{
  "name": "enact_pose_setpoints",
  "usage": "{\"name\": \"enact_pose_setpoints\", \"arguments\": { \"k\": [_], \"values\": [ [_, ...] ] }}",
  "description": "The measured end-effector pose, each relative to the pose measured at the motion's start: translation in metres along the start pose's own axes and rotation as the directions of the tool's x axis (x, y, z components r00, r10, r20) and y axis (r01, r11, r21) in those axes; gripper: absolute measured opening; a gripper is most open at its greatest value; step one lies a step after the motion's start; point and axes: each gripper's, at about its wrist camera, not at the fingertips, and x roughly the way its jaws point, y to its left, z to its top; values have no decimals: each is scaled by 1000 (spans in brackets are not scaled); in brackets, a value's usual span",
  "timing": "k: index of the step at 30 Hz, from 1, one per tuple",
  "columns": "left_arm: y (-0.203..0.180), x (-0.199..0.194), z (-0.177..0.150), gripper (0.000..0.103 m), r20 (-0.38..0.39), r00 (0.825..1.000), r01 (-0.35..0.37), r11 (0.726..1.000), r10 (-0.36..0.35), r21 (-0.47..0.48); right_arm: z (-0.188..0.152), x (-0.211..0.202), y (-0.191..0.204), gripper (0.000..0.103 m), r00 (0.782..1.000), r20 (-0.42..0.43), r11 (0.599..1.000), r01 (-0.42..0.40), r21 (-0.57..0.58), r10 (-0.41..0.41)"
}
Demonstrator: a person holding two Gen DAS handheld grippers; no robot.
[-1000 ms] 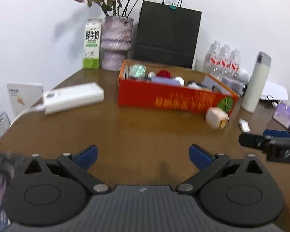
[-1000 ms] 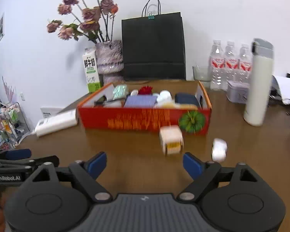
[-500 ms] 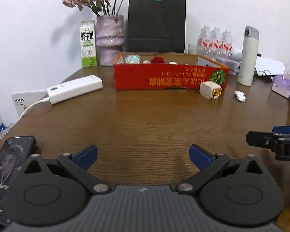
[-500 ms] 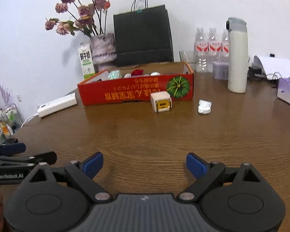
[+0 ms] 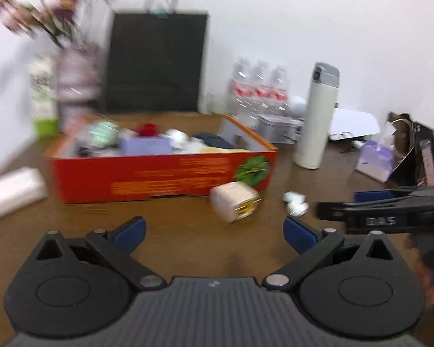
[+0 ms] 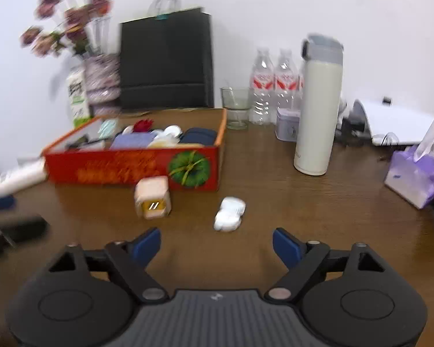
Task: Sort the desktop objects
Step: 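Grasp the white cube charger with the left tool while the right tool grasps a white cap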
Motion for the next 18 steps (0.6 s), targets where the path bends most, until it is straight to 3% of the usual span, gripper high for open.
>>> {"name": "enact_pose_setpoints", "arguments": {
  "k": [2,4,7,8,9,10,11,15,18],
  "values": [
    [-11,39,11,103,-24,999,21,1000,-21,-14,13,25,-13,73,1000,-2,1000,3,29,-3],
    [-22,73,16,102,-84,996,-21,1000,23,19,24,53,-25,65,998,-66,997,-3,78,8],
    [-32,99,18,101,-117,993,-4,998,11,65,30,79,-38,61,991,-100,984,-69,164,86],
    [-34,103,17,91,-110,994,-3,997,12,75,30,86,-40,56,988,-116,979,-75,188,98],
    [-34,105,17,83,-106,994,-19,997,27,75,29,93,-40,41,985,-135,977,-75,201,103],
    [-33,108,15,64,-120,992,-36,997,44,66,28,97,-39,27,984,-143,977,-81,196,111],
    [-30,110,13,51,-139,989,-50,997,56,51,26,96,-36,27,985,-131,980,-84,179,108],
    [-12,99,4,45,-119,993,-7,1000,6,-12,21,93,-35,27,991,-96,980,-72,186,91],
    [-6,83,0,43,-108,994,-32,999,28,-34,20,84,-36,27,996,-63,977,-52,207,67]
  ]
}}
